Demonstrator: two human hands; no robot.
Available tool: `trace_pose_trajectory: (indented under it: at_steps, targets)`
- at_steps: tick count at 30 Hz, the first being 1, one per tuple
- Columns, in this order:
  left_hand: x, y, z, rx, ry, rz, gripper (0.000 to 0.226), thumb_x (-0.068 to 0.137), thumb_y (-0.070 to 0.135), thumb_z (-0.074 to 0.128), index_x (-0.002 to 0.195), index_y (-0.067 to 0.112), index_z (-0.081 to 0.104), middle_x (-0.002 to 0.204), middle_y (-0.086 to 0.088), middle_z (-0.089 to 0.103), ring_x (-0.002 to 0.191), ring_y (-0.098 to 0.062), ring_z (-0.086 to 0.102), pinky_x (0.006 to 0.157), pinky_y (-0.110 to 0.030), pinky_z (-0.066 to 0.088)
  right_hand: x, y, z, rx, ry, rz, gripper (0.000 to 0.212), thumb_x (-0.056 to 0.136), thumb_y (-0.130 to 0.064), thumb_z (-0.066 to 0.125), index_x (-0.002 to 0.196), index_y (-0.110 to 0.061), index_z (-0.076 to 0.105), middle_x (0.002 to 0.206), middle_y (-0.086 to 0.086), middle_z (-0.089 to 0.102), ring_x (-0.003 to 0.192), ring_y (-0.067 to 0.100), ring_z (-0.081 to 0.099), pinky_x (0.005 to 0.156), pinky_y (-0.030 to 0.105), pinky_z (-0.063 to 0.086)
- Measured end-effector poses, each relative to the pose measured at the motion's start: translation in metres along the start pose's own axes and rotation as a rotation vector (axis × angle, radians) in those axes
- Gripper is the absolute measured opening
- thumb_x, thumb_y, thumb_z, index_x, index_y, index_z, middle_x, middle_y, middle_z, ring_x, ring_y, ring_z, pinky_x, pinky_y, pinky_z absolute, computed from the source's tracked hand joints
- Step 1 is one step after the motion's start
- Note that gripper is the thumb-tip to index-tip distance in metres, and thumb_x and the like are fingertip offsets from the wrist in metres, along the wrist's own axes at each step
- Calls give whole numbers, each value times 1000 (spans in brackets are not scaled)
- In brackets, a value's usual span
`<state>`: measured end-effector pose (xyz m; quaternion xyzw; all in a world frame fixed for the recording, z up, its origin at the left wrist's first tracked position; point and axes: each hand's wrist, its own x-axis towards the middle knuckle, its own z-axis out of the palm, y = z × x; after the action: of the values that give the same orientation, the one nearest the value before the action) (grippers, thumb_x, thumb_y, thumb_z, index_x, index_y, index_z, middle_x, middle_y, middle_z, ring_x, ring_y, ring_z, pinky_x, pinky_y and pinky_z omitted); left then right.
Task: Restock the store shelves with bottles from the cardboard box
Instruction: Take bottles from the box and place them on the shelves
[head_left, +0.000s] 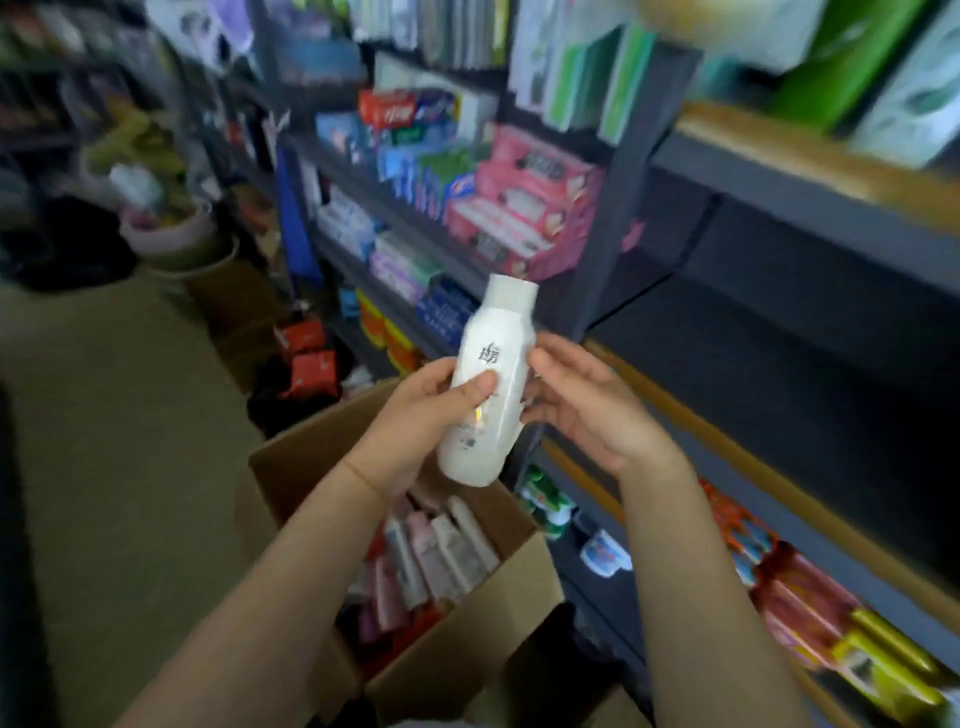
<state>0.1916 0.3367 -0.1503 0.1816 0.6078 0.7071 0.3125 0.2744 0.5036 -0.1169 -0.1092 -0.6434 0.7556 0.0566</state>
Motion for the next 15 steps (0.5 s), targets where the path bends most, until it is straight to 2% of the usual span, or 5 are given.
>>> trace_pose_trajectory:
  at_steps: [3, 6, 8, 11, 15]
  targets:
    - [3, 39, 44, -23, 20, 101, 51, 78, 29, 79, 113, -4, 61, 101, -13, 73, 88, -23, 70, 80, -39, 57, -28, -33, -12, -108, 72, -71, 31, 81, -32, 70, 109, -19, 70, 101, 7, 74, 87, 19, 67, 75, 40, 48]
    - [6, 70, 81, 13, -21, 179, 50, 77, 35, 82, 106, 1, 59, 94, -11, 69, 85, -23, 68, 76, -40, 54, -51, -65, -28, -181, 165, -135, 24, 89, -25, 69, 112, -17, 70, 108, 8, 73, 96, 23, 69, 82, 43, 53]
    - [6, 87, 103, 28, -55, 204, 46, 76, 39, 74, 102, 3, 59, 91, -8, 69, 83, -20, 69, 74, -36, 55, -65, -85, -38, -235, 216, -165, 21, 89, -25, 70, 110, -20, 71, 104, 2, 74, 89, 14, 70, 76, 32, 55]
    - [7, 106, 134, 61, -137, 245, 42, 79, 45, 77, 99, 11, 61, 95, -7, 71, 83, -19, 70, 73, -35, 57, -86, -109, -51, -313, 271, -215, 28, 86, -23, 74, 113, -22, 69, 99, -6, 73, 73, -3, 65, 59, 13, 46]
    - [10, 126, 170, 117, -284, 331, 39, 83, 42, 75, 111, 17, 66, 106, -1, 74, 97, -16, 71, 80, -31, 56, -107, -133, -70, -407, 430, -347, 32, 84, -17, 77, 114, -23, 67, 92, -3, 71, 66, 4, 62, 52, 17, 45]
